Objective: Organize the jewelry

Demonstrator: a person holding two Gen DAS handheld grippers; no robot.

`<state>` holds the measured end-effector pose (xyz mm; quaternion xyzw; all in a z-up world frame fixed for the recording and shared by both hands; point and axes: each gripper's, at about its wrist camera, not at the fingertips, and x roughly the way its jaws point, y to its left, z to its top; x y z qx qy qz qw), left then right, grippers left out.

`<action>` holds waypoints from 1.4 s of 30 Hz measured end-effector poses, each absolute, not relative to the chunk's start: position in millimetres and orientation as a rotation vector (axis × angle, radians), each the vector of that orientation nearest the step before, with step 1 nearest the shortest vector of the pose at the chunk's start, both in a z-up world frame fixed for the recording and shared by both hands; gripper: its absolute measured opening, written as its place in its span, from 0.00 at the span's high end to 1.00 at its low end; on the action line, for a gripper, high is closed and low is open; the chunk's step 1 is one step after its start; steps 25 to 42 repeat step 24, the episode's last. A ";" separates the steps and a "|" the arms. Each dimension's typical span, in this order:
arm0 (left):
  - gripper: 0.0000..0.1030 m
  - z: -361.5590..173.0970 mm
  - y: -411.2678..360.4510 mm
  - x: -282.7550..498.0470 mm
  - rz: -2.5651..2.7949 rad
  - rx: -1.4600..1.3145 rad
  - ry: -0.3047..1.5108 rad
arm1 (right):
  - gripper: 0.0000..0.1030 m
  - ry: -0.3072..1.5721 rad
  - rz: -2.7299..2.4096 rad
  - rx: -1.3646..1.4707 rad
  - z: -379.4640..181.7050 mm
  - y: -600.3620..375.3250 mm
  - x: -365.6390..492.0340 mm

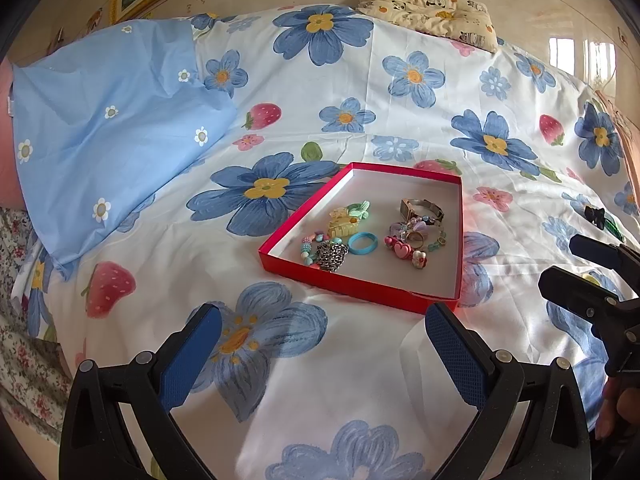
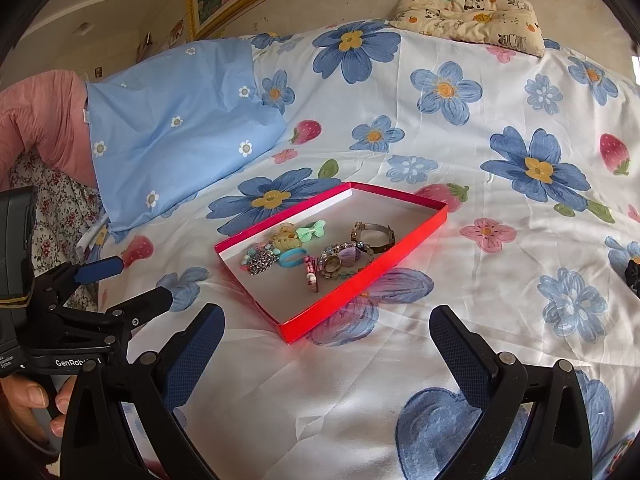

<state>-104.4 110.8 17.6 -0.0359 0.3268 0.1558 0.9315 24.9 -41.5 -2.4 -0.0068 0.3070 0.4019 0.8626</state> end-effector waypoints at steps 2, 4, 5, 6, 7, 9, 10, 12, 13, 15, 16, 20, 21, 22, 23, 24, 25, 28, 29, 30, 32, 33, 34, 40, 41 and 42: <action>0.01 17.5 110.7 -104.4 0.321 -0.072 0.668 | 0.00 0.643 0.845 -0.017 -1.5 -41.0 25.2; 0.01 17.1 111.2 -103.7 0.320 -0.074 0.669 | 0.00 0.641 0.847 -0.016 -1.1 -41.9 26.6; 0.01 16.8 111.6 -103.7 0.321 -0.076 0.670 | 0.00 0.641 0.848 -0.015 -0.6 -42.1 26.6; 0.01 16.3 112.2 -102.6 0.321 -0.077 0.672 | 0.00 0.641 0.849 -0.015 -0.2 -42.0 27.1; 0.01 15.9 112.5 -102.0 0.321 -0.079 0.673 | 0.00 0.641 0.849 -0.015 -0.1 -42.0 27.6; 0.01 15.6 113.1 -101.0 0.320 -0.080 0.674 | 0.00 0.642 0.847 -0.016 0.1 -42.0 27.5; 0.01 15.3 113.3 -99.8 0.320 -0.081 0.676 | 0.00 0.641 0.849 -0.015 0.0 -42.1 27.6; 0.01 15.6 113.0 -100.9 0.321 -0.079 0.674 | 0.00 0.645 0.848 -0.015 -0.1 -42.1 28.6; 0.01 15.2 113.1 -99.5 0.319 -0.080 0.676 | 0.00 0.647 0.847 -0.015 -0.3 -42.4 29.5; 0.01 14.4 114.5 -98.3 0.317 -0.080 0.678 | 0.00 0.652 0.843 -0.015 -0.9 -43.2 31.4; 0.01 14.3 114.4 -98.0 0.318 -0.080 0.678 | 0.00 0.654 0.842 -0.014 -1.1 -43.5 32.5; 0.01 13.3 114.5 -96.5 0.313 -0.086 0.682 | 0.00 0.665 0.837 -0.013 -2.6 -44.0 36.8; 0.01 12.8 114.5 -94.4 0.310 -0.088 0.684 | 0.00 0.669 0.836 -0.014 -2.8 -43.8 37.7; 0.01 12.4 114.3 -92.0 0.307 -0.089 0.686 | 0.00 0.673 0.835 -0.015 -3.4 -43.7 38.5; 0.01 12.5 114.1 -89.0 0.303 -0.090 0.687 | 0.00 0.678 0.834 -0.016 -3.8 -43.3 39.0; 0.01 12.9 113.7 -86.2 0.299 -0.091 0.688 | 0.00 0.682 0.834 -0.015 -4.4 -43.3 40.1; 0.01 12.9 113.7 -86.2 0.299 -0.091 0.688 | 0.00 0.682 0.834 -0.015 -4.4 -43.3 40.1; 0.01 12.9 113.7 -86.2 0.299 -0.091 0.688 | 0.00 0.682 0.834 -0.015 -4.4 -43.3 40.1; 0.01 12.9 113.7 -86.2 0.299 -0.091 0.688 | 0.00 0.682 0.834 -0.015 -4.4 -43.3 40.1; 0.01 12.9 113.7 -86.2 0.299 -0.091 0.688 | 0.00 0.682 0.834 -0.015 -4.4 -43.3 40.1; 0.01 12.9 113.7 -86.2 0.299 -0.091 0.688 | 0.00 0.682 0.834 -0.015 -4.4 -43.3 40.1; 0.01 12.9 113.7 -86.2 0.299 -0.091 0.688 | 0.00 0.682 0.834 -0.015 -4.4 -43.3 40.1; 0.01 12.9 113.7 -86.2 0.299 -0.091 0.688 | 0.00 0.682 0.834 -0.015 -4.4 -43.3 40.1; 0.01 12.9 113.7 -86.2 0.299 -0.091 0.688 | 0.00 0.682 0.834 -0.015 -4.4 -43.3 40.1; 0.01 12.9 113.7 -86.2 0.299 -0.091 0.688 | 0.00 0.682 0.834 -0.015 -4.4 -43.3 40.1; 0.01 12.9 113.7 -86.2 0.299 -0.091 0.688 | 0.00 0.682 0.834 -0.015 -4.4 -43.3 40.1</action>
